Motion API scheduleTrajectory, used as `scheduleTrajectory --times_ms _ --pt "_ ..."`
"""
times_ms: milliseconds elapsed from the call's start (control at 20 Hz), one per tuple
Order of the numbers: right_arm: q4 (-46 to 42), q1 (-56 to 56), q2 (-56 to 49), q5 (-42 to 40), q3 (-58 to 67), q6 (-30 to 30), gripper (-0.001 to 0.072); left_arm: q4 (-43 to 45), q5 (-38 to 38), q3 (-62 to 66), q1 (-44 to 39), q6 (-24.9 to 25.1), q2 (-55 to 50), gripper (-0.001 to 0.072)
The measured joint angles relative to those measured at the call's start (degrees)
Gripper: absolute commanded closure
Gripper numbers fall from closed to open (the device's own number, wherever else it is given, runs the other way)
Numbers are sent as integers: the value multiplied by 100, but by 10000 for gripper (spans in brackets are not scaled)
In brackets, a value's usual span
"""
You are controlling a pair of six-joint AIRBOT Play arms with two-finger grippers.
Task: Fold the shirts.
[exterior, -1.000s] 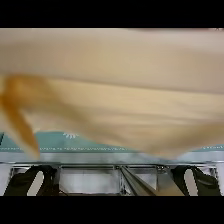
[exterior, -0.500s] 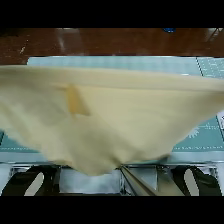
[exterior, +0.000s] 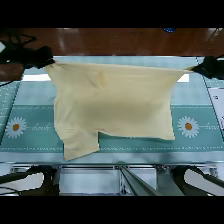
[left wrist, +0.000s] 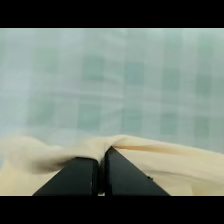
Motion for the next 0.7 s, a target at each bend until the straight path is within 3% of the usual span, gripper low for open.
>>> scheduleTrajectory --times_ms 150,400,550,700 --pt "516 0 -1342 -323 623 -127 691 -352 426 577 0 -85 -1102 682" --pt "844 0 -2579 -136 1504 -68 691 -586 240 1322 15 -332 -2177 682" --pt "793 -4 -2791 376 1665 -81 691 -647 -227 1497 138 -136 -2317 682" --pt "234 20 -2876 1156 1705 -105 691 -669 -1246 1543 304 356 -2400 682"
